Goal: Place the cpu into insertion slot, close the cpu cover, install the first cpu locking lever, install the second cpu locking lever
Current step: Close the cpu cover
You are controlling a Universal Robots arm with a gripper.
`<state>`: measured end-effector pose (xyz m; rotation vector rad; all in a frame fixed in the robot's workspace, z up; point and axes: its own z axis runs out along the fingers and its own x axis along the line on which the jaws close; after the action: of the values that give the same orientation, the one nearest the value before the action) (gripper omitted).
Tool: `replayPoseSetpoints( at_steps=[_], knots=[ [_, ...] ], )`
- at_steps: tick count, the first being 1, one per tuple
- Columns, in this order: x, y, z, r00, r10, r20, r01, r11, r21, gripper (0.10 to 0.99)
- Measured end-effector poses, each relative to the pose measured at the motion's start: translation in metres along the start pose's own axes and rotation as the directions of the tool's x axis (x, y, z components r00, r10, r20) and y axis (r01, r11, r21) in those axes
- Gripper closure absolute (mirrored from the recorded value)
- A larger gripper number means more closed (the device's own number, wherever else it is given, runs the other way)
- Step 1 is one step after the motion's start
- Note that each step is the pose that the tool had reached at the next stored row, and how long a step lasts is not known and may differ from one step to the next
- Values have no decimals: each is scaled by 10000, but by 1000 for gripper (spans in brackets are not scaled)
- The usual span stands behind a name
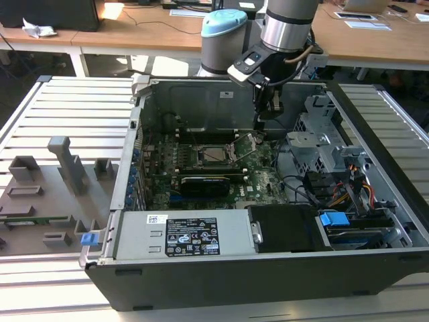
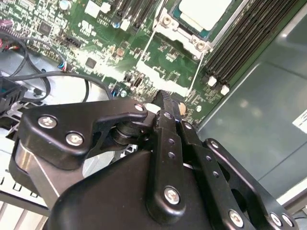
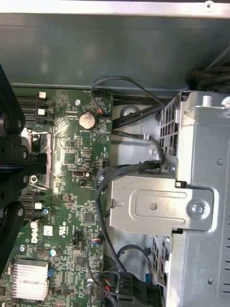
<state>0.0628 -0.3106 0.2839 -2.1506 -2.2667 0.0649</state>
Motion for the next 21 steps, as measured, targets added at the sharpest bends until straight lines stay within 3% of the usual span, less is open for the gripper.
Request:
replayPoseSetpoints(
  at_steps=[5,7,12,21],
  knots=[
    [-11,229,-9,10000,-2,2,2,10000,6,980],
    [-12,263,-10,10000,-2,3,2,10000,6,980],
    [-13,272,-10,10000,-1,5,1,10000,6,980],
    [-13,286,54,10000,0,27,0,10000,7,980]
  ],
)
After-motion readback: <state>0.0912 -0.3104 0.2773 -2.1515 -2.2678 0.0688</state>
